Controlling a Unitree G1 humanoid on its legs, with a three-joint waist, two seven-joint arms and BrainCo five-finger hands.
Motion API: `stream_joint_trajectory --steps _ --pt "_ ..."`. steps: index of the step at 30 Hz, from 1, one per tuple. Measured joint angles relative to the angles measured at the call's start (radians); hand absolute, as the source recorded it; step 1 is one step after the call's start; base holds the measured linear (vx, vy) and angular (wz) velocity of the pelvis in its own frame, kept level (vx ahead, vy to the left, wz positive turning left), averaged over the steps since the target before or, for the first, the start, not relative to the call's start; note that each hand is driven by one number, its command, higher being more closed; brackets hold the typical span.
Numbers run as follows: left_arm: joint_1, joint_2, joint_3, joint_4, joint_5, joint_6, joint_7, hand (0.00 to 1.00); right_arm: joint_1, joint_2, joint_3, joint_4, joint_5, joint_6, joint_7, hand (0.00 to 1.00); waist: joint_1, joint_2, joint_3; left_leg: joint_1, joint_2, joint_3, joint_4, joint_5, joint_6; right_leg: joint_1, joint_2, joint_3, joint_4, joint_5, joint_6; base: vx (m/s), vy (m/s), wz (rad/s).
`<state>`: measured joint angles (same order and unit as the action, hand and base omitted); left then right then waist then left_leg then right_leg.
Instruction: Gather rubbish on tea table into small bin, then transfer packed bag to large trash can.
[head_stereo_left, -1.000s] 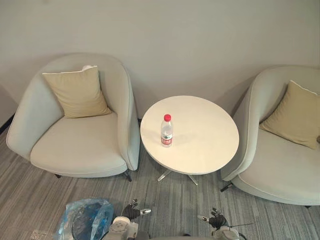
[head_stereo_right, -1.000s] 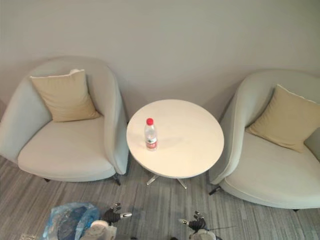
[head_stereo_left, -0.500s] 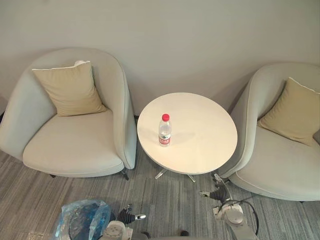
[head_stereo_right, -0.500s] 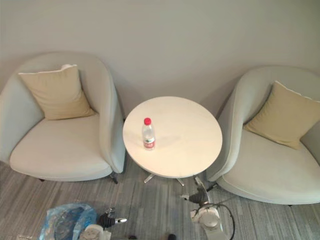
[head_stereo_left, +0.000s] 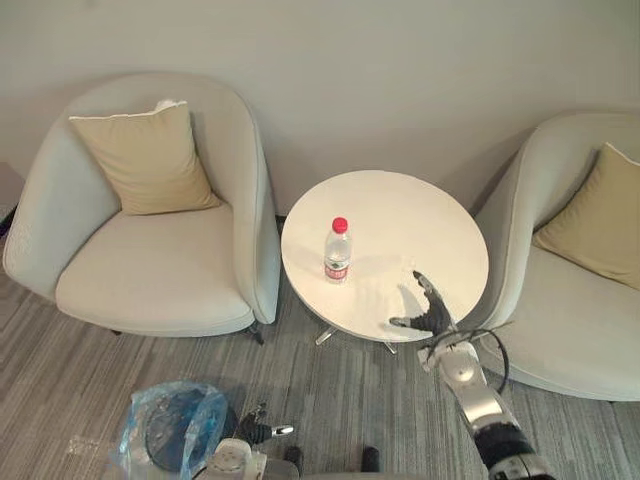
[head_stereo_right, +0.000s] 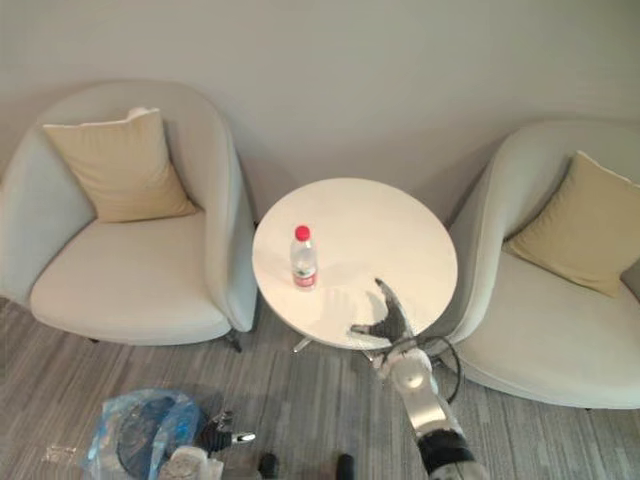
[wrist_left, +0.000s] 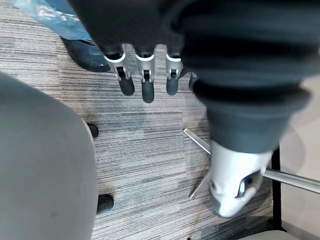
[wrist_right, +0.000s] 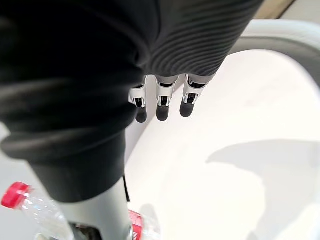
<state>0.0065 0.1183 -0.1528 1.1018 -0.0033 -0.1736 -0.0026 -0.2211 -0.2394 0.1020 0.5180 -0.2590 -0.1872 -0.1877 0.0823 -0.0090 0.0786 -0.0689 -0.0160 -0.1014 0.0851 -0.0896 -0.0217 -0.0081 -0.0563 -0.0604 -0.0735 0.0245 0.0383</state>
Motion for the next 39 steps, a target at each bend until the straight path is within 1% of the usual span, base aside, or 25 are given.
stream_joint_trajectory --steps 3,5,7,8,10,11,14,16,17,18,19,22,26,27,29,30,34,35,37,39 --pt "0.004 -0.007 0.010 -0.011 -0.002 -0.012 0.001 0.00 -0.060 -0.002 0.007 0.067 0.029 0.007 -0.013 0.00 0.015 0.011 0.011 -0.002 -0.001 -0.015 -0.012 0.010 -0.003 -0.002 -0.001 -0.013 0.000 0.000 0.000 -0.03 0.003 0.12" --pt "0.003 -0.011 0.014 -0.013 -0.003 -0.016 0.001 0.00 -0.094 -0.008 0.027 0.099 0.043 0.010 -0.017 0.00 0.018 0.016 0.016 -0.008 -0.001 -0.021 -0.016 0.014 -0.005 -0.007 -0.001 -0.019 0.001 0.000 0.000 -0.03 0.002 0.11" --pt "0.004 -0.015 0.015 -0.030 -0.007 -0.016 0.001 0.00 -0.144 -0.008 0.034 0.136 0.064 0.012 -0.020 0.00 0.031 0.024 0.024 -0.029 -0.001 -0.024 -0.016 0.019 -0.007 -0.028 -0.001 -0.021 0.002 0.003 0.000 -0.02 0.007 0.06" --pt "0.004 -0.016 0.016 -0.034 -0.014 -0.017 0.001 0.00 -0.172 -0.009 0.039 0.150 0.065 0.013 -0.024 0.00 0.031 0.030 0.036 -0.036 -0.002 -0.030 -0.016 0.022 -0.008 -0.032 -0.001 -0.027 0.002 0.004 0.000 0.00 0.005 0.09" --pt "0.004 -0.017 0.016 -0.052 -0.023 -0.017 0.002 0.00 -0.223 -0.009 0.043 0.194 0.079 0.017 -0.028 0.00 0.034 0.036 0.057 -0.040 -0.002 -0.041 -0.016 0.024 -0.009 -0.032 -0.001 -0.038 0.001 0.004 0.000 0.00 0.006 0.16" --pt "0.004 -0.017 0.015 -0.052 -0.025 -0.018 0.002 0.00 -0.239 -0.010 0.046 0.213 0.085 0.018 -0.029 0.00 0.035 0.037 0.058 -0.046 -0.003 -0.045 -0.015 0.024 -0.009 -0.034 -0.001 -0.043 0.001 0.004 0.000 0.01 0.007 0.19" --pt "0.004 -0.018 0.015 -0.071 -0.041 -0.019 0.003 0.00 -0.301 -0.024 0.062 0.252 0.110 0.023 -0.045 0.00 0.053 0.043 0.072 -0.069 -0.005 -0.054 -0.009 0.024 -0.009 -0.051 -0.002 -0.050 0.001 0.004 0.000 0.03 0.015 0.11" --pt "0.003 -0.021 0.014 -0.089 -0.041 -0.026 0.003 0.00 -0.361 -0.038 0.062 0.278 0.132 0.022 -0.057 0.00 0.055 0.054 0.101 -0.083 -0.010 -0.073 -0.003 0.026 -0.008 -0.053 -0.005 -0.070 0.001 0.004 0.000 0.00 0.015 0.22" --pt "0.002 -0.022 0.014 -0.091 -0.042 -0.029 0.003 0.00 -0.378 -0.042 0.062 0.291 0.139 0.023 -0.060 0.00 0.058 0.056 0.103 -0.093 -0.012 -0.078 0.001 0.026 -0.008 -0.060 -0.006 -0.075 0.002 0.004 0.000 0.00 0.016 0.23" --pt "0.002 -0.022 0.014 -0.098 -0.047 -0.032 0.005 0.00 -0.396 -0.047 0.061 0.299 0.145 0.025 -0.066 0.00 0.064 0.057 0.109 -0.104 -0.013 -0.082 0.004 0.027 -0.008 -0.066 -0.007 -0.079 0.002 0.004 0.000 0.00 0.017 0.20" --pt "0.001 -0.022 0.014 -0.113 -0.062 -0.037 0.011 0.00 -0.430 -0.048 0.058 0.317 0.151 0.027 -0.074 0.00 0.070 0.061 0.131 -0.107 -0.014 -0.090 0.005 0.029 -0.009 -0.065 -0.007 -0.088 0.002 0.004 0.000 0.00 0.013 0.20" --pt "-0.003 -0.027 0.014 -0.131 -0.086 -0.042 0.022 0.00 -0.474 -0.046 0.059 0.333 0.158 0.031 -0.092 0.00 0.088 0.068 0.159 -0.115 -0.015 -0.107 0.005 0.030 -0.010 -0.067 -0.007 -0.100 0.002 0.004 0.000 0.00 0.011 0.17" --pt "-0.003 -0.027 0.014 -0.140 -0.097 -0.056 0.023 0.00 -0.537 -0.046 0.059 0.367 0.186 0.031 -0.098 0.00 0.091 0.073 0.175 -0.141 -0.020 -0.126 0.006 0.037 -0.009 -0.084 -0.010 -0.119 0.002 0.004 0.000 0.01 0.019 0.16" --pt "-0.004 -0.027 0.014 -0.152 -0.106 -0.060 0.023 0.00 -0.559 -0.047 0.059 0.378 0.194 0.032 -0.099 0.00 0.099 0.074 0.189 -0.142 -0.021 -0.129 0.006 0.037 -0.009 -0.084 -0.010 -0.120 0.002 0.004 0.000 0.00 0.015 0.06" --pt "-0.006 -0.028 0.014 -0.160 -0.110 -0.060 0.025 0.00 -0.573 -0.046 0.063 0.378 0.202 0.032 -0.099 0.00 0.107 0.075 0.198 -0.142 -0.021 -0.130 0.006 0.037 -0.009 -0.084 -0.011 -0.121 0.003 0.004 0.000 0.00 0.010 0.02" --pt "-0.006 -0.028 0.014 -0.170 -0.116 -0.061 0.026 0.00 -0.586 -0.046 0.067 0.379 0.212 0.032 -0.099 0.00 0.116 0.075 0.206 -0.143 -0.020 -0.131 0.006 0.037 -0.009 -0.084 -0.012 -0.121 0.004 0.003 -0.001 0.00 0.000 0.00" --pt "-0.013 -0.030 0.014 -0.174 -0.119 -0.062 0.028 0.00 -0.662 -0.049 0.081 0.417 0.223 0.032 -0.109 0.00 0.126 0.074 0.210 -0.179 -0.019 -0.143 0.025 0.037 -0.009 -0.114 -0.014 -0.135 0.018 -0.004 -0.004 0.00 0.011 0.11" --pt "-0.015 -0.031 0.014 -0.174 -0.119 -0.062 0.032 0.00 -0.679 -0.049 0.081 0.420 0.224 0.032 -0.115 1.00 0.132 0.074 0.210 -0.180 -0.020 -0.148 0.025 0.038 -0.009 -0.113 -0.016 -0.142 0.021 -0.011 -0.003 0.01 0.000 0.10" --pt "-0.015 -0.032 0.014 -0.174 -0.122 -0.062 0.042 0.00 -0.697 -0.049 0.080 0.420 0.240 0.032 -0.134 1.00 0.133 0.074 0.211 -0.180 -0.023 -0.159 0.025 0.038 -0.010 -0.115 -0.020 -0.152 0.041 -0.031 -0.002 0.01 -0.004 0.20" --pt "-0.015 -0.033 0.014 -0.174 -0.132 -0.062 0.044 0.00 -0.717 -0.050 0.080 0.420 0.244 0.032 -0.146 1.00 0.137 0.073 0.211 -0.182 -0.022 -0.166 0.025 0.038 -0.010 -0.123 -0.021 -0.157 0.054 -0.038 -0.001 0.01 0.001 0.13"
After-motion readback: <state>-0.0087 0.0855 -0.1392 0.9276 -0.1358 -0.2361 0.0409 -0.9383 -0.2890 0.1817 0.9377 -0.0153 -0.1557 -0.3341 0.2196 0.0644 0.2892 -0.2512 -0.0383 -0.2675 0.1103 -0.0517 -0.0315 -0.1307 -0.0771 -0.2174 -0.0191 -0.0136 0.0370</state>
